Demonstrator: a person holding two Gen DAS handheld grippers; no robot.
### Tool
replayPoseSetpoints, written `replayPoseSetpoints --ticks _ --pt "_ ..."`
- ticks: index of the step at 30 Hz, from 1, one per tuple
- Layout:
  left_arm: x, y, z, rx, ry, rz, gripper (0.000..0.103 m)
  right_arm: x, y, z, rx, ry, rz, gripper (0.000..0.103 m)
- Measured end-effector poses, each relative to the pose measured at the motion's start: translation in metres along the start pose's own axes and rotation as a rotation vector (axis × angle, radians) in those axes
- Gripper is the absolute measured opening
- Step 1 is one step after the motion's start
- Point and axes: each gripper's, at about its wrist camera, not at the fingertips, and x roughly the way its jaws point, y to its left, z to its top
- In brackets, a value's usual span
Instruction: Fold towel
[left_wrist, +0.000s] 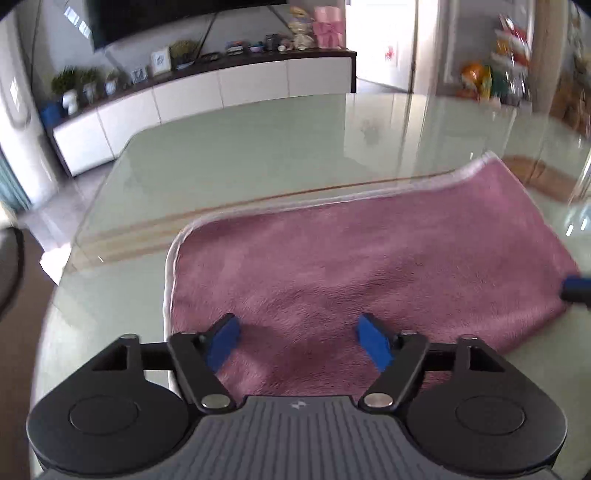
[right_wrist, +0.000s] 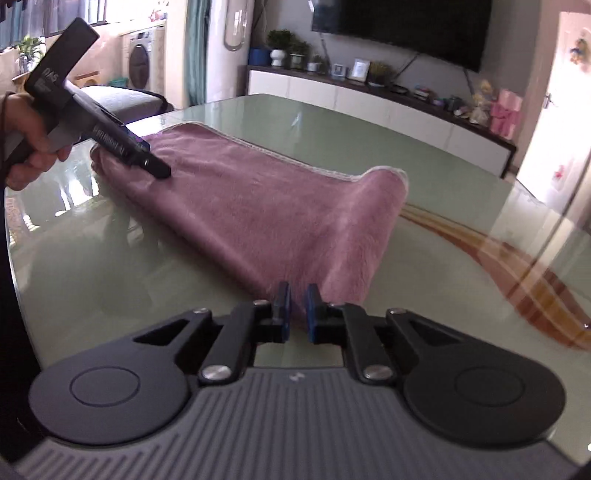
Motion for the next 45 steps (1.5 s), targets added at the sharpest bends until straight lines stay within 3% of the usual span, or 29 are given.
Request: replayPoseSetpoints --ticks 3,6,7,10,14,16,20,25,28,30,33,35,37,39,43,45 --pt "-0.004 -0.005 0.012 0.029 0.005 0.003 0.075 -0.017 -0.009 0.001 0.089 0.0 0.0 0.012" --pt "-0.011 -0.015 0.03 0.042 -0.017 0.007 0.074 -0.025 -0.014 0.009 0.137 -0.092 -0.038 0.025" --pt "-0.014 -0.022 0.039 0.054 -0.032 -0.005 0.074 -0.018 -0.017 0.011 0.167 -0.081 -0.066 0.028" --pt "-0.013 -0.067 0.07 0.164 -0.076 -0.098 0.074 0.004 -0.026 0.005 0.258 0.002 -0.071 0.028" --pt "0.014 -0.141 0.099 0.344 -0.061 -0.183 0.074 -0.007 -0.025 0.001 0.281 -0.076 -0.067 0.031" --pt "0.036 -0.17 0.109 0.403 -0.044 -0.161 0.072 -0.012 -0.023 -0.002 0.28 -0.116 -0.049 0.045" --pt "0.08 -0.205 0.127 0.449 -0.003 -0.062 0.067 -0.002 -0.017 -0.009 0.26 -0.08 -0.037 0.047" --pt "0.106 -0.216 0.142 0.437 0.02 -0.029 0.077 -0.004 -0.023 -0.004 0.292 -0.099 -0.023 0.048" --pt "0.098 -0.213 0.153 0.392 0.01 -0.039 0.069 -0.007 -0.026 0.0 0.317 -0.122 -0.01 0.048" --pt "0.086 -0.211 0.154 0.368 -0.029 -0.063 0.07 -0.005 -0.024 0.004 0.326 -0.151 0.021 0.051" --pt "0.088 -0.218 0.147 0.401 -0.02 -0.064 0.075 0.01 -0.025 0.005 0.352 -0.083 0.061 0.053" --pt "0.107 -0.219 0.141 0.424 0.031 -0.014 0.08 0.009 -0.023 0.006 0.327 -0.079 0.053 0.054" --pt "0.115 -0.21 0.141 0.377 0.028 -0.031 0.089 0.006 -0.021 0.005 0.318 -0.069 0.054 0.055" --pt "0.12 -0.203 0.143 0.343 0.025 -0.047 0.087 0.004 -0.023 0.005 0.319 -0.06 0.062 0.055" --pt "0.086 -0.19 0.147 0.41 -0.072 0.009 0.085 -0.002 -0.031 0.007 0.348 -0.083 0.072 0.056" --pt "0.048 -0.163 0.137 0.371 -0.14 0.015 0.086 -0.005 -0.036 0.01 0.362 -0.108 0.074 0.057"
